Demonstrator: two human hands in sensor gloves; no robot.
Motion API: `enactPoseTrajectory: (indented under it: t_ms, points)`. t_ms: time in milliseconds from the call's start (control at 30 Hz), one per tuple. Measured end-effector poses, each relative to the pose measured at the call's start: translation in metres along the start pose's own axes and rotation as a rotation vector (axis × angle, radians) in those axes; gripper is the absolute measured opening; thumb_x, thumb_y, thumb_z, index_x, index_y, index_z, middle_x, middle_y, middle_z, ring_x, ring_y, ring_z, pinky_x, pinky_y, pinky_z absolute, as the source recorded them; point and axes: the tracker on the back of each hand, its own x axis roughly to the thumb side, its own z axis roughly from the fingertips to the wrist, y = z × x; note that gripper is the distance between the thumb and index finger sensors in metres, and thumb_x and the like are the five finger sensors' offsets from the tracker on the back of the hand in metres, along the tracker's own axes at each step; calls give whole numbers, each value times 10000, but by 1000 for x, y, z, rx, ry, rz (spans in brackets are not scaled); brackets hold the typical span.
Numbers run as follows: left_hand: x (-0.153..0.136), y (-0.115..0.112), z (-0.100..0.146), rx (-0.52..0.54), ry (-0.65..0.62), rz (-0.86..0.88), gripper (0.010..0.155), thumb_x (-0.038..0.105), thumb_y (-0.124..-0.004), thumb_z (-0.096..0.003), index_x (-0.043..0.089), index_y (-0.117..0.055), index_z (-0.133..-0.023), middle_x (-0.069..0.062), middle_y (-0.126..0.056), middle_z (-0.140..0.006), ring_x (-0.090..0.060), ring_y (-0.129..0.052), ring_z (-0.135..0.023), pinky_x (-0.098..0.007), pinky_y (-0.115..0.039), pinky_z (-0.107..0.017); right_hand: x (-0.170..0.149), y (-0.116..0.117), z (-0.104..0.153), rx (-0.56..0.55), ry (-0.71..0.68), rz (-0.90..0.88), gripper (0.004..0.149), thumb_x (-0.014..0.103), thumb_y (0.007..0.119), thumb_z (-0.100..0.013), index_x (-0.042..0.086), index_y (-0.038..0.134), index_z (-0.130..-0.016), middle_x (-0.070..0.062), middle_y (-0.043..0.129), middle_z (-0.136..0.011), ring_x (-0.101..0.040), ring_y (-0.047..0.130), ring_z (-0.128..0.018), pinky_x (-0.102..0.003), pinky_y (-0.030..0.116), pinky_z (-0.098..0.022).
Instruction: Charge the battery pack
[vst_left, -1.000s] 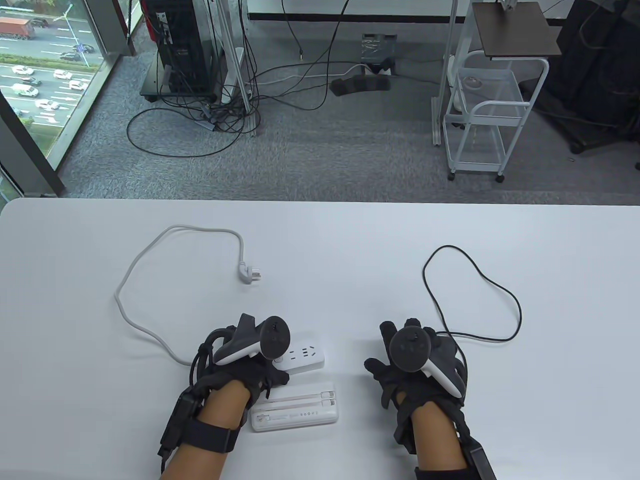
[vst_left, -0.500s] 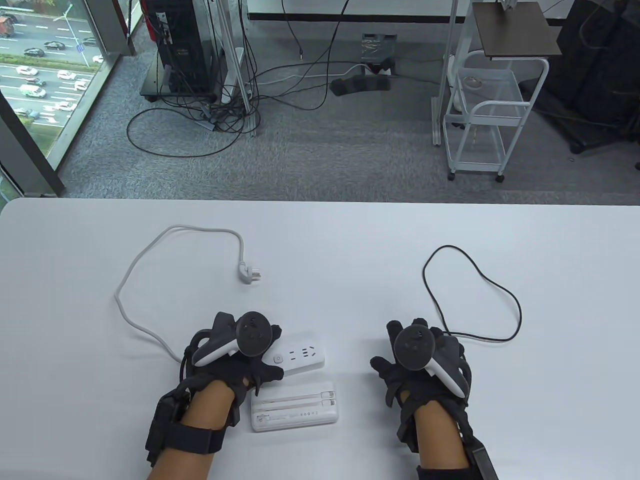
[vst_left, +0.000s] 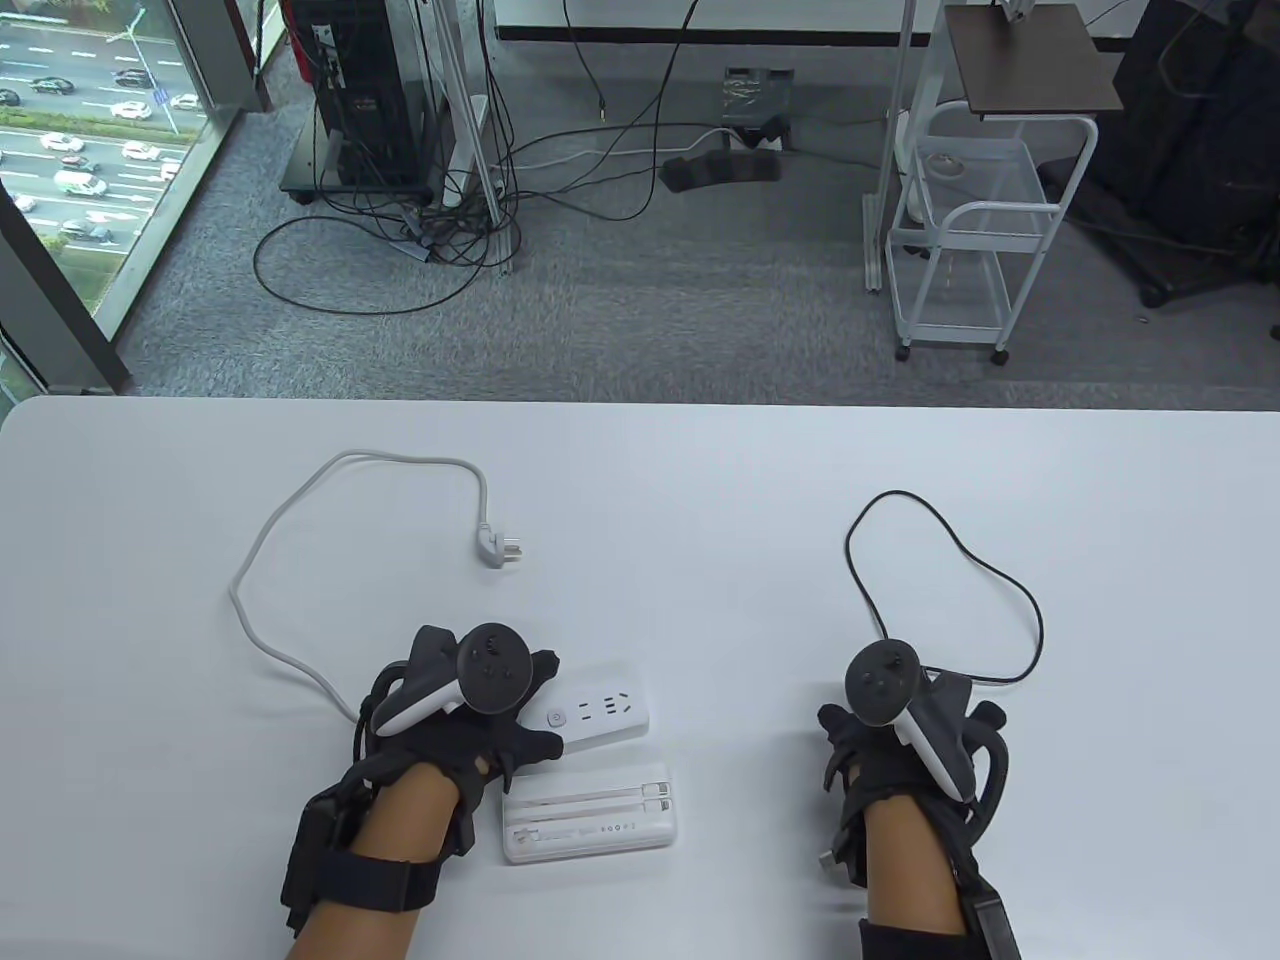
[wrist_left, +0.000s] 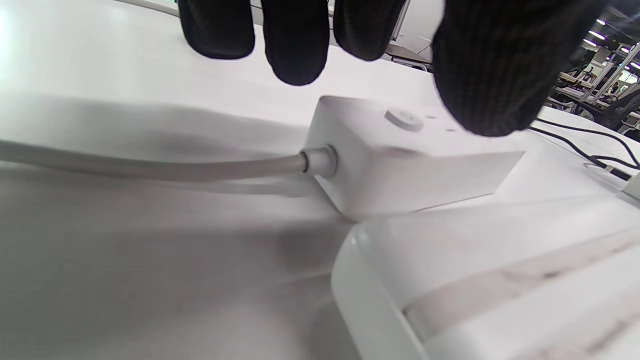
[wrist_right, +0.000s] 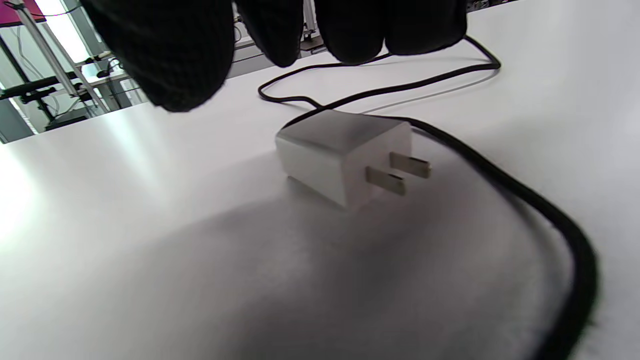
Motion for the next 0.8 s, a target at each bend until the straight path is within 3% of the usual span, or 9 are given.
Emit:
enactPoseTrajectory:
  t_ms: [267,800]
  points:
    - [0,-1,-1,-1,-3,1,888,618,-879,-416,270,-535,-1157,-119,-652,-1142,-468,-640,-1025,-729,-426,-703,-6,15,-8,21,96,120,733,480,843,-411,158,598,-1022,-218,688,-1008,-508,745,-857,-806,380,-647]
    - [0,-4,-3,-25,13,-11,881,619,-873,-415,278,-540,-1155,-124,-656,-1140,-468,-642,-1024,-729,-425,-703,-2,24,-12,-23,89,164,734,479,849,-390,128,639,-1000,-151,842,-881,-438,850,-758,-789,435,-647]
